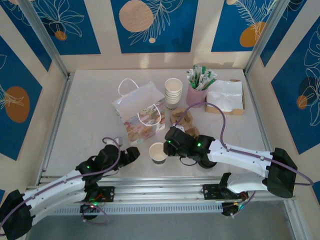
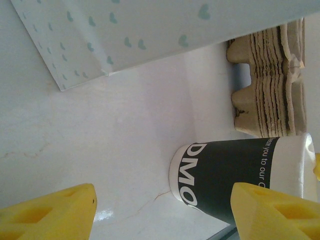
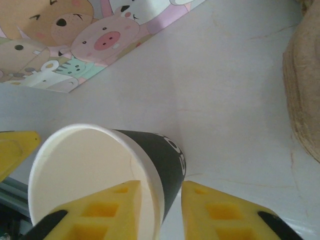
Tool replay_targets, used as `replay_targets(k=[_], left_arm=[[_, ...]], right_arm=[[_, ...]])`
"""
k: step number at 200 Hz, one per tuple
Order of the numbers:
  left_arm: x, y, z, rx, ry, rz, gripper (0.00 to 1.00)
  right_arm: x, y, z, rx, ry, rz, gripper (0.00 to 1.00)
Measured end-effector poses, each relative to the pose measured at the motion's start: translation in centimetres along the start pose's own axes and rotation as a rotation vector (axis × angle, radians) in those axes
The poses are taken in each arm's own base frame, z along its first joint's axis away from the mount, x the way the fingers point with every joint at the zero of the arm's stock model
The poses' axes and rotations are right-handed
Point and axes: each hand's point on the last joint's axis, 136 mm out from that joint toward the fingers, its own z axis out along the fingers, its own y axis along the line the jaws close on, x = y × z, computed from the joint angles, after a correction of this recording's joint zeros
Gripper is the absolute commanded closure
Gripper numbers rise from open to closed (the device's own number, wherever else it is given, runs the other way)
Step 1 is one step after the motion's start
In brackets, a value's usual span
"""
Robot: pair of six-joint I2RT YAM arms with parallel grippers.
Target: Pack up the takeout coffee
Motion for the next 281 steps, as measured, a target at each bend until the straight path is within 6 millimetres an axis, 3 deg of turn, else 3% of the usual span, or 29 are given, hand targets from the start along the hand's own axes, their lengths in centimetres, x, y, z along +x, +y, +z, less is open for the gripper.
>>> replay_targets(k=[25,49,65,72,87,123,148,172,207,281], left_arm=[[0.0,0.1,0.0,-0.004,-0.003,0.002,0.29],[-0.1,0.1,0.0,-0.006,-0.006,0.003,0.29],[-0.1,0.2,0.0,-0.01,-0.011,0.004,0.29],[-0.2,0.2,0.0,-0.01,-0.012,0.004,0.29],[-0.2,0.3,0.0,-0.015,-0.016,0.004,0.29],[-0.3,0.7,0.2,-0.042,-0.023,0.008,0.3],[-0.3,1.1,0.4,-0.061,-0.021,0.019,0.3],[-0.3,1.3,0.5,-0.074,-0.021,0.023,0.3],[-0.5,1.3,0.4,-0.077,-0.034,0.023,0.3],[-1.0,1.2,0.0,-0.069,-0.058,0.023,0.3]], right_arm=[[-0.6,0.3,-1.2,0.022,-0.003,-0.026,0.43],[-2.5,0.9,-3.9,0.058,-0.029,-0.047,0.29],[-3.5,0.9,-5.9,0.082,-0.043,-0.05,0.05],[-3.7,0.5,-6.6,0.096,-0.045,-0.047,0.02],[-3.6,-0.8,-8.2,0.127,-0.038,-0.036,0.01],[-2.3,-6.6,-11.1,0.249,-0.034,0.1,0.02],[-0.6,-11.9,-11.0,0.372,-0.006,0.261,0.02],[1.3,-15.1,-9.8,0.45,0.049,0.392,0.02],[3.2,-16.5,-8.2,0.476,0.11,0.479,0.07],[4.7,-17.6,-6.5,0.503,0.141,0.526,0.11]])
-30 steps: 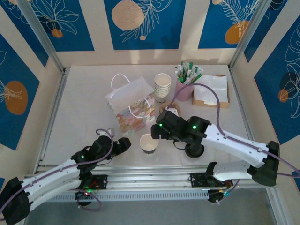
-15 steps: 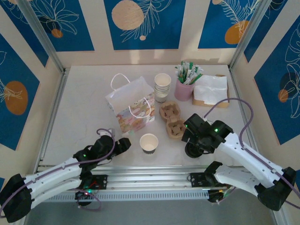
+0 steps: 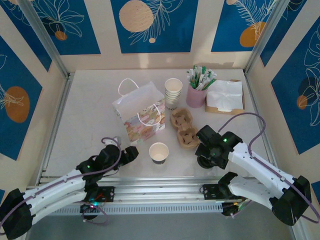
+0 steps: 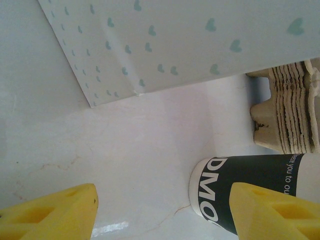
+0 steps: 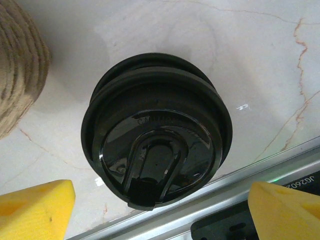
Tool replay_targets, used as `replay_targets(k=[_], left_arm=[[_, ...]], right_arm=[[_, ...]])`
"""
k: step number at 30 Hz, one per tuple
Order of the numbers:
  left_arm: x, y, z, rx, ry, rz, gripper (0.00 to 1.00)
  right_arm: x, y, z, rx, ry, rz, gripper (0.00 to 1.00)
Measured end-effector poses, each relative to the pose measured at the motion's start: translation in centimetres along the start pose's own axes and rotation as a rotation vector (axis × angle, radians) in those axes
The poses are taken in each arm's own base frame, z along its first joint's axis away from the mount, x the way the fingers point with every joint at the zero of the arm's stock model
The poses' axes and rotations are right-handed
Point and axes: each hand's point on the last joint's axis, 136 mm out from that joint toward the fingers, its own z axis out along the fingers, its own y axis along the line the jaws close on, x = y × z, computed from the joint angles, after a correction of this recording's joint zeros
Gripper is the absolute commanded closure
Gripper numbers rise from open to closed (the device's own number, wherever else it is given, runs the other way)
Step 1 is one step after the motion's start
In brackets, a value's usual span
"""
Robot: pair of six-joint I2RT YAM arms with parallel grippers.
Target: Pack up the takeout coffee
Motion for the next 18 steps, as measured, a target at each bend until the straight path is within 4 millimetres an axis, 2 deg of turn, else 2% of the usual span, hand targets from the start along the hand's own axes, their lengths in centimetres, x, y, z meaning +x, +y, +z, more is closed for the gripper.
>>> replay_targets(k=[4,9,18], left_arm=[[0.0,0.0,0.0,0.0,0.0,0.0,0.3],[0.1,0.1,0.0,-0.005,0.002,0.0,0.3],[0.1,0.2,0.0,-0.007,0.003,-0.001,0.3]], right_arm=[[0.2,-0.2,0.8,0.007,0.002,0.005,0.15],[0.1,0.3,1.0,-0.014,-0.004,0.015,0.2],[0.0,0.3,1.4,-0.014,-0.006,0.02,0.19]])
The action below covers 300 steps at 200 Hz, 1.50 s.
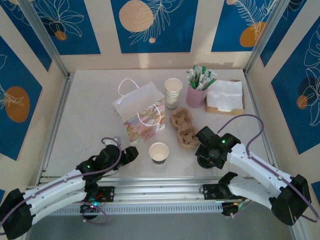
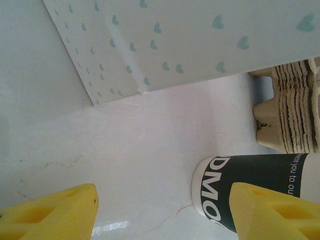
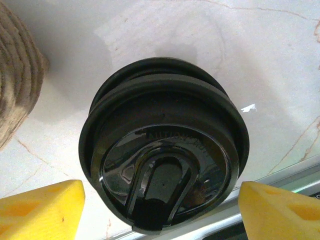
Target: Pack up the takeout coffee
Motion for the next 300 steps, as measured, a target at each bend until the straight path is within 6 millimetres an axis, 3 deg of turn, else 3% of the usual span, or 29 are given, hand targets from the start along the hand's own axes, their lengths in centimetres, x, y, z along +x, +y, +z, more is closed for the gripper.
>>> replay_targets(k=[222,300], left_arm=[[0.0,0.0,0.0,-0.001,-0.001,-0.003,0.3],[-0.1,0.1,0.0,-0.003,-0.007,-0.003,0.3]], right_arm=[[-0.1,0.2,0.8,0.016,0.003,-0.009,0.28],[-0.7,0.9,-0.8,-0.038,-0.021,-0.026,0.28]])
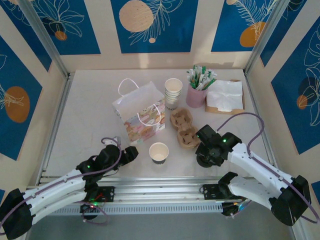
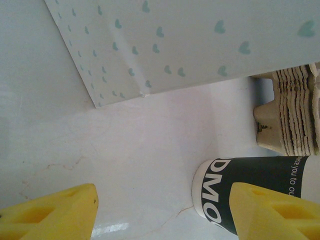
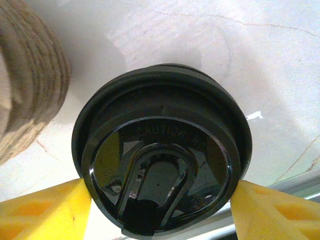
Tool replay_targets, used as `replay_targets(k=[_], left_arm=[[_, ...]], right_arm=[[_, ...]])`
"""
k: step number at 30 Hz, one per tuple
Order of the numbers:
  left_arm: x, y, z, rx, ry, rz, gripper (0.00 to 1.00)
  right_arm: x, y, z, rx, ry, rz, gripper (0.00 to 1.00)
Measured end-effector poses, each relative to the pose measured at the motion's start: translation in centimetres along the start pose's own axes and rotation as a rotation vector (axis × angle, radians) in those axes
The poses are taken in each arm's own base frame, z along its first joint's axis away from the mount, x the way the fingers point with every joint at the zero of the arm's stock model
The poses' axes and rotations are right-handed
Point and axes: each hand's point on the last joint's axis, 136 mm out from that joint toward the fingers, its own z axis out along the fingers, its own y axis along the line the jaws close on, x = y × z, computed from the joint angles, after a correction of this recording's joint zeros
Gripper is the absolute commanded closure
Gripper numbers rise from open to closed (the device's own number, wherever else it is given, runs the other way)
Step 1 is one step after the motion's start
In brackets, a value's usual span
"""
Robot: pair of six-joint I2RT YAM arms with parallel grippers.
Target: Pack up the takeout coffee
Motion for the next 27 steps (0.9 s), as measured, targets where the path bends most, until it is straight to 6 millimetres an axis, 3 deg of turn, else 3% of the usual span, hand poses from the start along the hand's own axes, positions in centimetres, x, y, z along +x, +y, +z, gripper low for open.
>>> replay_targets(k=[8,14,20,27], left_arm=[[0.0,0.1,0.0,-0.004,0.002,0.0,0.3],[0.1,0.3,0.0,-0.01,0.005,0.001,0.3],[0.1,0.3,0.0,-0.01,0.005,0.001,0.3],[0.1,0.3,0.0,-0.011,0.006,0.001,0.3]], right_arm=[[-0.3,0.7,-1.4,-0.028,0.001,-0.061,0.28],[-0.4,2.7,-4.2,-0.105,-0.003,-0.179,0.29],[0.5,5.9,-7.2,-0.209,0.003,-0.332,0.3],[3.7,11.7,-8.2,-0.237,0.063,-0.559,0.3]])
